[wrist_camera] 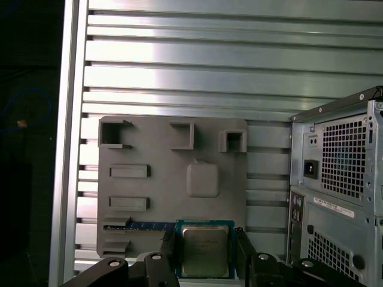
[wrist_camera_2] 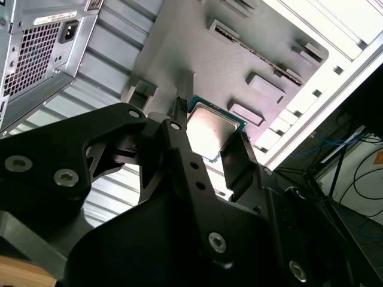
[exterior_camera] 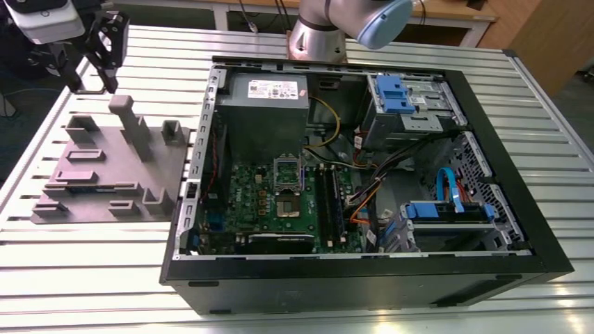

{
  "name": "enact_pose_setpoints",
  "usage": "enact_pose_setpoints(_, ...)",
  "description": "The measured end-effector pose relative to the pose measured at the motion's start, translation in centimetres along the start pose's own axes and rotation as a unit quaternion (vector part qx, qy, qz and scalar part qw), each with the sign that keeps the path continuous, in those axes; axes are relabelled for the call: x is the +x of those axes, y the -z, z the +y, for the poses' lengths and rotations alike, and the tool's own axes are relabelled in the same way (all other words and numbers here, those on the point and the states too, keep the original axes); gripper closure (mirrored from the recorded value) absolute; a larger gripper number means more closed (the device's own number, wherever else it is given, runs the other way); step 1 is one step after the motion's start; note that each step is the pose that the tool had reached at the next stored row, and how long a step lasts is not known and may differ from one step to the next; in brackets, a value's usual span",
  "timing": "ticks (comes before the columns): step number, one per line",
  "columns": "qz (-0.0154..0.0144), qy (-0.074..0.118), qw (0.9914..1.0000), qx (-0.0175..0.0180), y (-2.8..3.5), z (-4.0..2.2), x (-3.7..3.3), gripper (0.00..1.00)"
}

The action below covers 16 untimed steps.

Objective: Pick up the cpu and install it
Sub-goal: 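Pick up the cpu and move it towards the insertion slot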

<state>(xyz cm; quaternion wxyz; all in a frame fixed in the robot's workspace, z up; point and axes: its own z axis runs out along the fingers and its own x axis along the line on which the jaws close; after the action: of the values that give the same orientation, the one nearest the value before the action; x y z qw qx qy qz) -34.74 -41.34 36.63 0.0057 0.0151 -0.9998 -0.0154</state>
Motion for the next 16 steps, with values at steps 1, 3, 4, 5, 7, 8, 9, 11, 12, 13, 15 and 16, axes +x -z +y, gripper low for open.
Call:
enact_pose_setpoints(1,0.0,0.0,1.0,0.0,0.0,0.0,-0.03,0.53)
enact_pose_setpoints(3,0.0,0.0,1.0,0.0,0.0,0.0,-0.11,0.53)
enact_pose_setpoints(4,0.0,0.0,1.0,0.0,0.0,0.0,-0.14,0.53)
enact_pose_setpoints(5,0.0,0.0,1.0,0.0,0.0,0.0,-0.17,0.53)
enact_pose_setpoints(7,0.0,0.0,1.0,0.0,0.0,-0.01,-0.25,0.53)
enact_pose_setpoints(8,0.0,0.0,1.0,0.0,0.0,-0.01,-0.3,0.53)
enact_pose_setpoints(9,0.0,0.0,1.0,0.0,0.0,-0.01,-0.34,0.53)
enact_pose_setpoints(11,0.0,0.0,1.0,0.0,0.01,-0.01,-0.44,0.53)
enact_pose_setpoints(12,0.0,0.0,1.0,0.0,0.0,-0.02,-0.5,0.53)
enact_pose_setpoints(13,0.0,0.0,1.0,0.0,0.01,-0.02,-0.55,0.53)
enact_pose_setpoints(15,0.0,0.0,1.0,0.0,0.01,-0.02,-0.66,0.53)
enact_pose_setpoints(16,0.0,0.0,1.0,0.0,0.01,-0.02,-0.67,0.53)
